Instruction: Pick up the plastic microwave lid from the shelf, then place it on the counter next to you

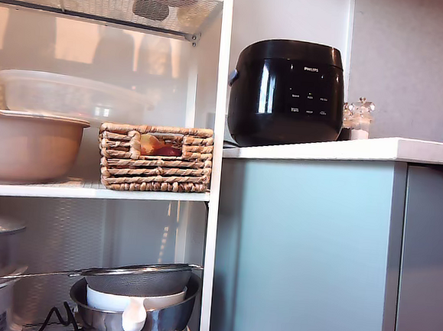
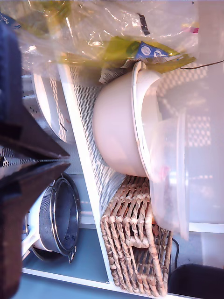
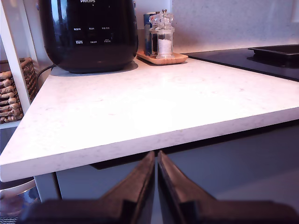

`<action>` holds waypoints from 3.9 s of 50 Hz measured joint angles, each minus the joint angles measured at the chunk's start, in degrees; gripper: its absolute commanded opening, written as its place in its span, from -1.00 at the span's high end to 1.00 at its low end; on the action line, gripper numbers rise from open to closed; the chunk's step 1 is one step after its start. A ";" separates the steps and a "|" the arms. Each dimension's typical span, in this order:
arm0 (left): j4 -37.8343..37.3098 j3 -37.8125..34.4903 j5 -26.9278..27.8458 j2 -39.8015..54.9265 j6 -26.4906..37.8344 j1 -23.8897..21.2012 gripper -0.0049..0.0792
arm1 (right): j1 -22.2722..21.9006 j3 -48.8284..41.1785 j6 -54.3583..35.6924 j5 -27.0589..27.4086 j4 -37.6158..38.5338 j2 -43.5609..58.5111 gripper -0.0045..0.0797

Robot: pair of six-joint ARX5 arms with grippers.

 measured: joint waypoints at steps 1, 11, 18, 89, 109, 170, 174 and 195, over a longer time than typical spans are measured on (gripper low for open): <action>-0.68 0.02 3.34 -0.15 -1.66 0.00 0.93 | -1.07 0.44 2.03 1.25 -1.97 0.00 0.92; -1.36 0.02 6.05 -0.28 -2.32 0.02 0.93 | -3.58 0.81 3.13 2.80 -5.44 0.00 0.92; -1.07 0.02 6.05 -0.28 -2.34 0.02 0.93 | -3.58 0.81 3.13 2.80 -5.40 0.00 0.92; -32.59 54.82 25.00 47.78 51.28 -1.46 0.38 | -3.21 0.81 4.42 -20.57 -3.23 0.00 0.92; -31.47 66.64 16.94 68.39 54.60 -7.17 -0.14 | -3.21 0.81 4.39 -20.57 -3.32 0.00 0.92; -32.41 88.65 6.95 94.77 61.55 -7.37 -0.08 | -3.21 0.81 4.39 -20.57 -3.76 0.00 0.92; -33.18 89.83 6.95 95.76 61.72 -6.80 -0.08 | -3.21 0.81 4.39 -20.57 -3.76 0.00 0.92; -32.98 90.90 6.93 100.30 61.92 -4.04 -0.08 | -3.21 0.81 4.39 -20.57 -3.80 0.00 0.92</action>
